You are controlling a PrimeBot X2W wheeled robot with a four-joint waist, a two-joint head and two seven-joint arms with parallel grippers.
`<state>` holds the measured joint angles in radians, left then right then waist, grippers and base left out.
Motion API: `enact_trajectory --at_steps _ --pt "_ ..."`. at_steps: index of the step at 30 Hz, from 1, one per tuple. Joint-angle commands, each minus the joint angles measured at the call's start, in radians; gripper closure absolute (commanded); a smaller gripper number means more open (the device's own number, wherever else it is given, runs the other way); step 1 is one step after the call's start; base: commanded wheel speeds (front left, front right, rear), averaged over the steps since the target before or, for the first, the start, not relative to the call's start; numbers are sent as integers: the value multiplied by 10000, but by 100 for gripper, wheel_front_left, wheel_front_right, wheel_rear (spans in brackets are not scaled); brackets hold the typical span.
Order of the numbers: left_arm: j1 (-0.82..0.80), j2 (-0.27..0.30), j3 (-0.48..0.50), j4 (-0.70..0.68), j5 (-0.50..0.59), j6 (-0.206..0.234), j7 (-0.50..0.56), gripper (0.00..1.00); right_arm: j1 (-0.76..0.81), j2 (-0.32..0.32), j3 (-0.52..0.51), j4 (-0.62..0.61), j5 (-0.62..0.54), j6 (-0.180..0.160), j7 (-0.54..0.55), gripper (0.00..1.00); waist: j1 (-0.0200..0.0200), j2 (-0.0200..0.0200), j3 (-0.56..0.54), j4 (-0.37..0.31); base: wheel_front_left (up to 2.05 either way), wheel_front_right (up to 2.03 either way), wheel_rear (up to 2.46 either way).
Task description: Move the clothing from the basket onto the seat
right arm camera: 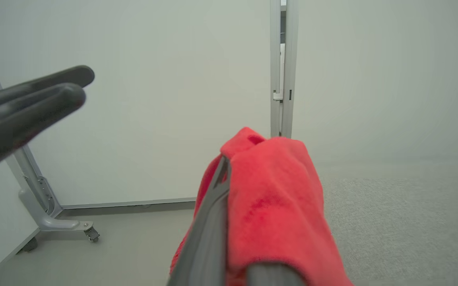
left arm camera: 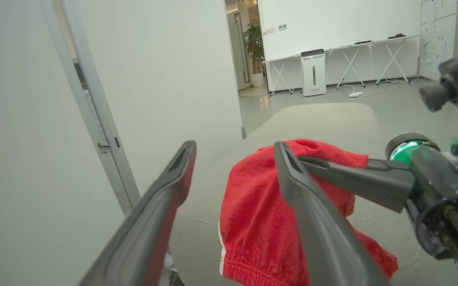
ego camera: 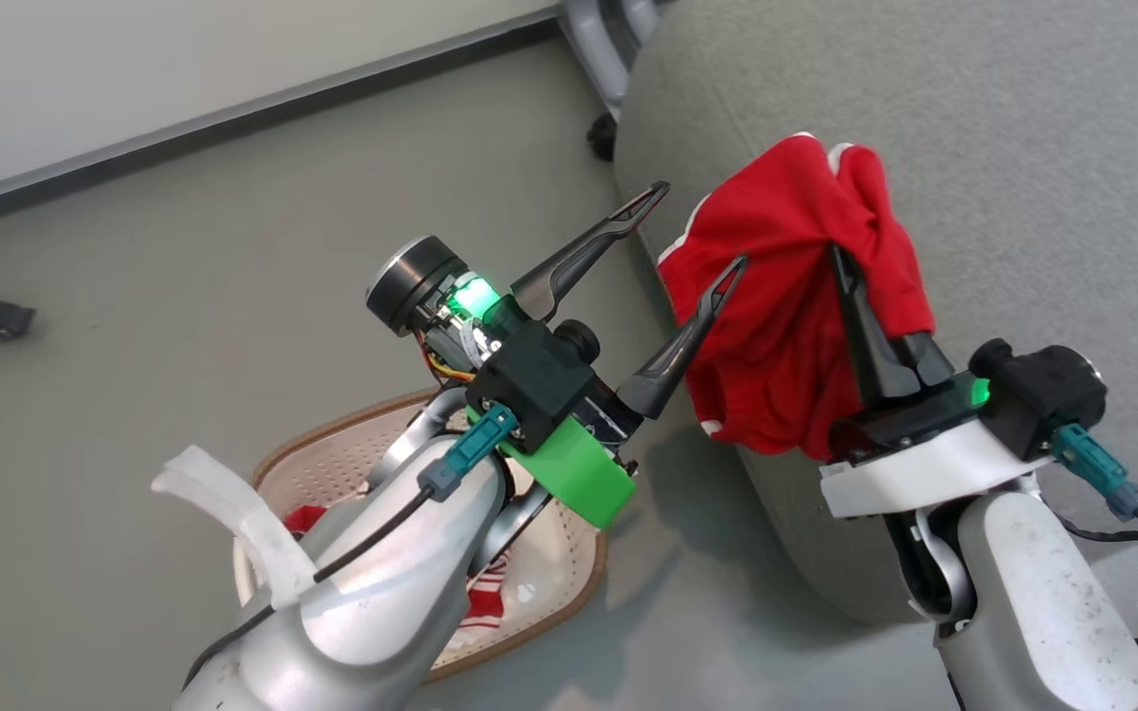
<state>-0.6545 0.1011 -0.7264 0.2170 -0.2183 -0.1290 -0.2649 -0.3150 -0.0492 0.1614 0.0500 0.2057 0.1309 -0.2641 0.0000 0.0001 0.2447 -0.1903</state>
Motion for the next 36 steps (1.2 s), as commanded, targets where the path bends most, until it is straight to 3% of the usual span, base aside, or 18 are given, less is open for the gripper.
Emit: enact_trajectory --at_steps 1,11,21,30,36 --pt "-145 81 -59 47 -30 -21 8 0 157 -26 -134 -95 -7 -3 -6 100 0 -1 367 -664 0 0 0" --pt "-194 183 -589 343 -188 -21 8 0 681 -23 -1065 -221 104 -3 -6 100 0 -1 611 -1552 0 0 0" --pt "-180 240 -700 505 -259 -18 8 0 810 -28 -1711 -286 -37 -3 -6 100 0 -1 779 -1612 0 0 0" --pt "-501 508 -570 524 -156 86 61 0 -1029 -60 -2576 -203 -423 -3 -6 100 0 -1 1577 -1357 0 0 0" --pt "-953 688 -603 290 -31 78 311 0 -3049 -626 -3328 -118 -688 -3 -6 100 0 -1 2608 -1079 0 0 0"
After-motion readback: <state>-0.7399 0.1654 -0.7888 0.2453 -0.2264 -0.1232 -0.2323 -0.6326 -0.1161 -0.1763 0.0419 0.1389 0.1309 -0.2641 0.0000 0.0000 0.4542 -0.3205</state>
